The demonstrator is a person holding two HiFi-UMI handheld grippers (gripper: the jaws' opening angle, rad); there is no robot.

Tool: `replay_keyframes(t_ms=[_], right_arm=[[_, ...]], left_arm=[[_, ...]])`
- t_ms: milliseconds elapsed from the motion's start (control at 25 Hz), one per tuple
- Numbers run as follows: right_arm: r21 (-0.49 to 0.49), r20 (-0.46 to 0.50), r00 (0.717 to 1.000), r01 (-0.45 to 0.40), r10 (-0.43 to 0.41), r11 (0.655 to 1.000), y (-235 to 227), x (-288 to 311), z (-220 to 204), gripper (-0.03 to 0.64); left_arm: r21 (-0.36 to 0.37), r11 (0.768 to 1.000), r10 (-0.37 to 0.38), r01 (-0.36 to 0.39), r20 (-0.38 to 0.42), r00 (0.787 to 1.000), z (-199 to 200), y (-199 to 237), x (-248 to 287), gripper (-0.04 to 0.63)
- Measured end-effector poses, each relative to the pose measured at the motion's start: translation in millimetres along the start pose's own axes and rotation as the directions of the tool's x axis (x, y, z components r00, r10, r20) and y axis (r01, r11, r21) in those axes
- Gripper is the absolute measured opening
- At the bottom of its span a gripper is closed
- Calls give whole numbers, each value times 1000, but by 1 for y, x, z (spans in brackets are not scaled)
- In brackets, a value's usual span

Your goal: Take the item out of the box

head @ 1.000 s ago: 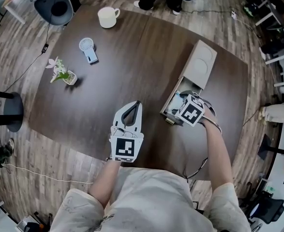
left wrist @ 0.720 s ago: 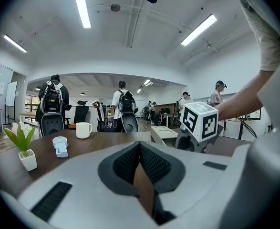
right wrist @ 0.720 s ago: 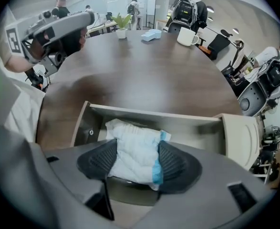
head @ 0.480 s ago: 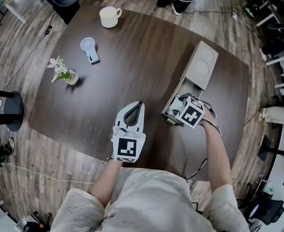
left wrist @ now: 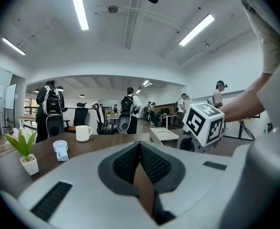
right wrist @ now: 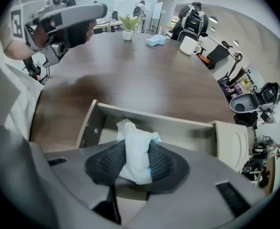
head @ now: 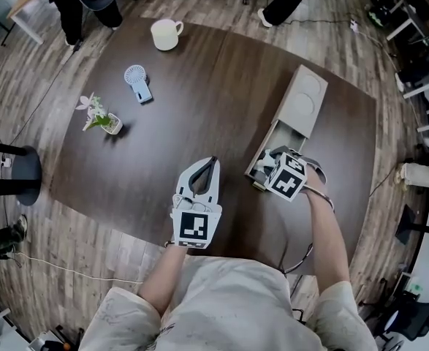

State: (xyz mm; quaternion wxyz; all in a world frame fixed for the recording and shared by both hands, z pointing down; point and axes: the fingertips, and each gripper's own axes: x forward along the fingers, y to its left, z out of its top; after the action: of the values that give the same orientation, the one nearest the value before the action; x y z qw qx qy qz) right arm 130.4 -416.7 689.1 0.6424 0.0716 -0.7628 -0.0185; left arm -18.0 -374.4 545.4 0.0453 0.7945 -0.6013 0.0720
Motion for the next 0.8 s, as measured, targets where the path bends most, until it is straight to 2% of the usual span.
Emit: replay_keyframes(t_ms=[240,440,600,800], right_arm=[[82,81,996,38,-45,996,-8,-21,1,132],[157,167,980,83,-109,984,-12,-44,2,132],[231,240,952,135,-191,964,-19,-66,0,132],[336,349,893,163,-283,928,-27,-97,-4,133]], left_arm=[[17,1000,-8,8,5,1000,4,-3,0,0],[37,999,-15,14,20,1000,14,-7,-1,0],[57,998,-18,16,39,999,25,-10,-2,0],[79,997,-17,13,56,998,38,-13,-4,0]])
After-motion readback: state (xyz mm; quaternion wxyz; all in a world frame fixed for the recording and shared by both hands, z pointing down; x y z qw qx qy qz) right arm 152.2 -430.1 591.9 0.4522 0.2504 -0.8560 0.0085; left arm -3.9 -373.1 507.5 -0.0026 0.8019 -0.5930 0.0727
